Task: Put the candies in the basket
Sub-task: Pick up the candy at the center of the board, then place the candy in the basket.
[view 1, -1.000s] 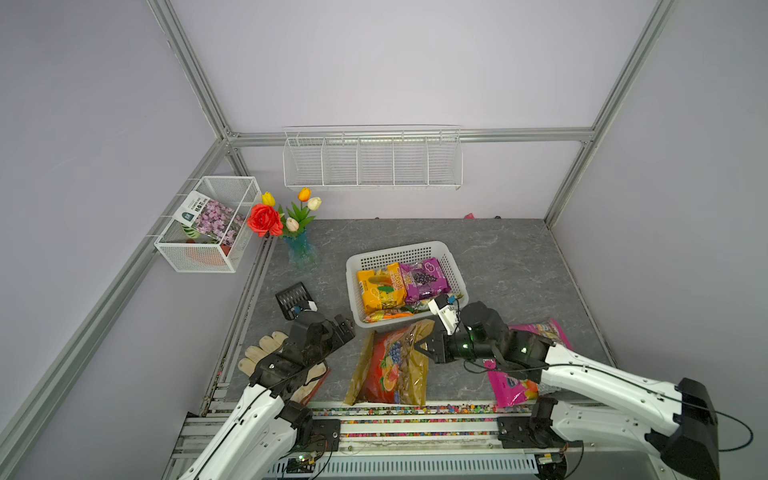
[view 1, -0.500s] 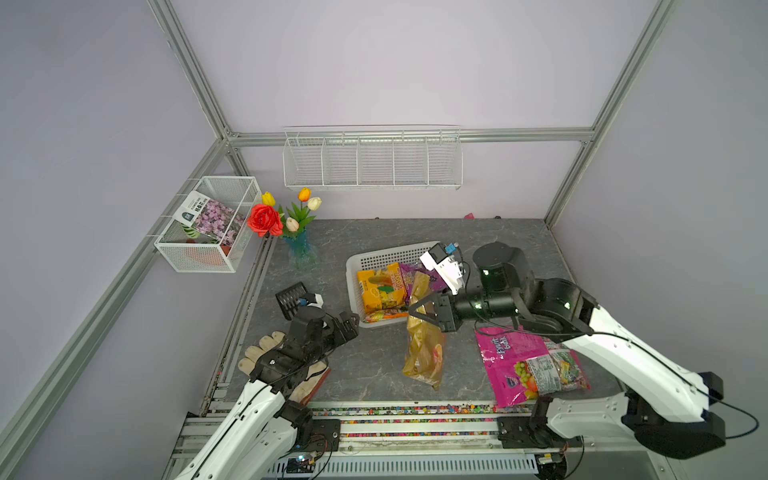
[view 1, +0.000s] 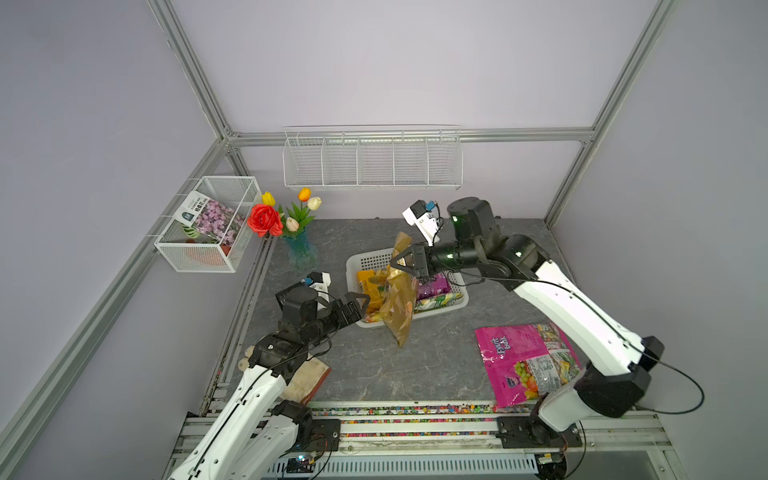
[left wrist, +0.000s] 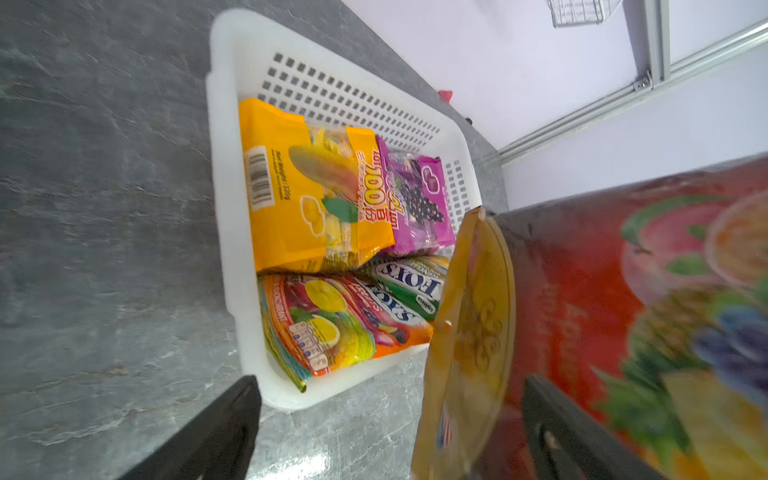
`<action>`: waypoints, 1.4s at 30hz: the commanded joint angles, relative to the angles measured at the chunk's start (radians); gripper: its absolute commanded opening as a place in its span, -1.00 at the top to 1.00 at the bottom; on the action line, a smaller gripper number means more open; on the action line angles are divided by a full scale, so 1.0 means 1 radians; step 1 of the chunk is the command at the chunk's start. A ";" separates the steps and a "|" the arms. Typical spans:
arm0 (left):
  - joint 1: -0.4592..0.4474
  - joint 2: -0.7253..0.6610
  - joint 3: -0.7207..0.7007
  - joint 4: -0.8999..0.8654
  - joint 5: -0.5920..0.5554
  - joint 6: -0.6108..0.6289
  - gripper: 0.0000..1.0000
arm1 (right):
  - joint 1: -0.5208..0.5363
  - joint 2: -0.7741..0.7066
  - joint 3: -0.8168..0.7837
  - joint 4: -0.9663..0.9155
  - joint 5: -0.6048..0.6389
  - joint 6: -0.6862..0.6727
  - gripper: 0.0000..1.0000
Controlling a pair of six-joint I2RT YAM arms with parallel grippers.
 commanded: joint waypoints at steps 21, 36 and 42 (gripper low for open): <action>0.157 0.048 -0.073 0.054 -0.101 -0.089 -1.00 | -0.099 0.538 0.524 0.321 -0.269 0.172 1.00; 0.158 0.215 -0.069 0.143 0.014 -0.109 -1.00 | -0.321 0.464 0.213 0.143 -0.307 0.074 1.00; 0.158 0.241 -0.031 0.108 0.036 -0.053 -1.00 | -0.373 0.445 0.153 0.047 -0.305 -0.026 1.00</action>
